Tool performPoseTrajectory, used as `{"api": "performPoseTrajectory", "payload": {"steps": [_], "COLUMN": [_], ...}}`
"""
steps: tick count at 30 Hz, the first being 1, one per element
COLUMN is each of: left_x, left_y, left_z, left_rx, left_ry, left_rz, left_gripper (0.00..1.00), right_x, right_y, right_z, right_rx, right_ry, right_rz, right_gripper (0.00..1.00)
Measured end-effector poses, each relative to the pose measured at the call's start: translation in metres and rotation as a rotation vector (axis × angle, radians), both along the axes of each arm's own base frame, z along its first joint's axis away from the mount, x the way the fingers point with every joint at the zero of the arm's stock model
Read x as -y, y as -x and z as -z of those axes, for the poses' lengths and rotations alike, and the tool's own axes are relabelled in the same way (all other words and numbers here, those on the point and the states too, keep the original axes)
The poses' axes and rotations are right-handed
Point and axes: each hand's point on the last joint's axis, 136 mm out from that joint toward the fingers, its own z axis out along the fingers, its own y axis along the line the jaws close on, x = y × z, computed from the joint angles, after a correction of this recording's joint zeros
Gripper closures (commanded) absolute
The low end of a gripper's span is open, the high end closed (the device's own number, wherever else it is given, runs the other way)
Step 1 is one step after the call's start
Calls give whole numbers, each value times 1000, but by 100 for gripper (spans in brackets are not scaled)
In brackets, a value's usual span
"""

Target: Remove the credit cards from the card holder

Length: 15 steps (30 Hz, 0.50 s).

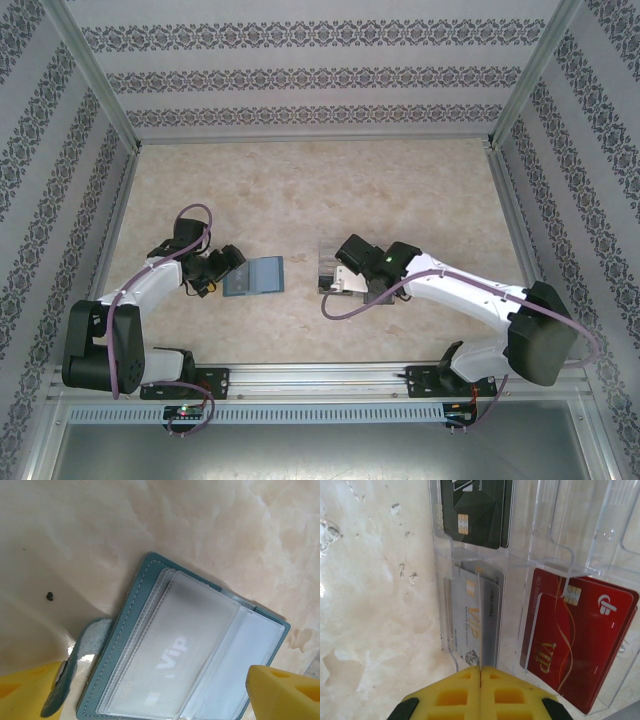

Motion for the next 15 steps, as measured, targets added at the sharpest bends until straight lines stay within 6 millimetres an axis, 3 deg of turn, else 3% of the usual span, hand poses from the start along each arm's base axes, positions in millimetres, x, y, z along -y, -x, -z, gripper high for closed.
{"api": "performPoseTrajectory", "payload": {"steps": [12, 13, 14, 15], "left_x": [0, 0, 0, 0], "left_y": [-1, -1, -1, -1], "left_z": [-5, -5, -5, -5], "left_rx": [21, 21, 21, 21], "left_ry": [1, 1, 1, 1], "left_rz": [0, 0, 0, 0], "left_gripper": [8, 8, 8, 8], "right_x": [-1, -1, -1, -1], "right_y": [-8, -9, -10, -12], "right_z": [16, 16, 16, 17], "right_rx": [-14, -12, -7, 0], "right_ry": [13, 12, 11, 11], "right_rz": [28, 33, 37, 48], "right_gripper": [100, 86, 65, 56]}}
